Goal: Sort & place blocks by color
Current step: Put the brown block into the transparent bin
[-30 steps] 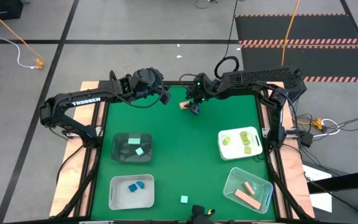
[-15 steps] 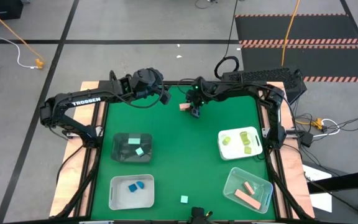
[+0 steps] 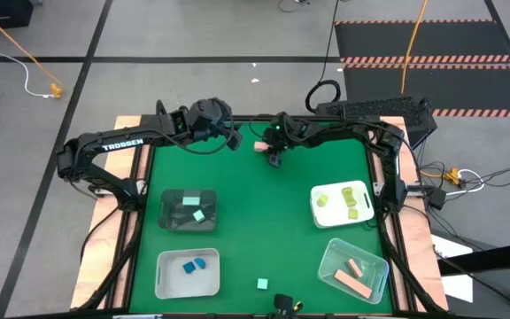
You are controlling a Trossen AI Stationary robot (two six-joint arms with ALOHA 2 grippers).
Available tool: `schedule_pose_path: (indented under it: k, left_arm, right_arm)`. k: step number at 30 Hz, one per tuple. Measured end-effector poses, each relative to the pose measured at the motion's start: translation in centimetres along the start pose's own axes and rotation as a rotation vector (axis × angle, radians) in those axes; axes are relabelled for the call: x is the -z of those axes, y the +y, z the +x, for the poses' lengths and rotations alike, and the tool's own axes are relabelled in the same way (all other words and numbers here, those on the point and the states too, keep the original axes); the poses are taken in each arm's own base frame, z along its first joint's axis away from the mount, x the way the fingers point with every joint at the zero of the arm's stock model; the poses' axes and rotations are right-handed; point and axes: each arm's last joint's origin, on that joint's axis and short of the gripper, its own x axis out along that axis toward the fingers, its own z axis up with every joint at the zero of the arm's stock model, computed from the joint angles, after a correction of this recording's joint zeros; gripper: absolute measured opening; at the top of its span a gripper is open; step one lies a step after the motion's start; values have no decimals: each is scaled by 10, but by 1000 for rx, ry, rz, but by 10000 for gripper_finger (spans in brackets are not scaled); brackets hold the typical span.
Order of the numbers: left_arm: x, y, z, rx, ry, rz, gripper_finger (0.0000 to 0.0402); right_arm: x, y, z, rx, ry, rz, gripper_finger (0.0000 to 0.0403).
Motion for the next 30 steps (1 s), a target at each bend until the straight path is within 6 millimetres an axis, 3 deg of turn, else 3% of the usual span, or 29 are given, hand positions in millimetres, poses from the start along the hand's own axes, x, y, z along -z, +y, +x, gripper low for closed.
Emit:
schedule_pose_path:
  k: [6,12,23,30]
  left_arm:
    - [2,0,0,-4,19,-2,251]
    - [2,0,0,-4,19,-38,251]
    - [1,0,0,-3,8,-237,251]
    - [-1,-3,-1,15,-15,-456,251]
  right_arm:
    - [-5,0,-2,4,-42,145,114]
    - [-22,0,-26,12,-110,269,114]
    - [-63,6,-119,63,-357,206,114]
    - [-54,20,-181,105,-526,200,114]
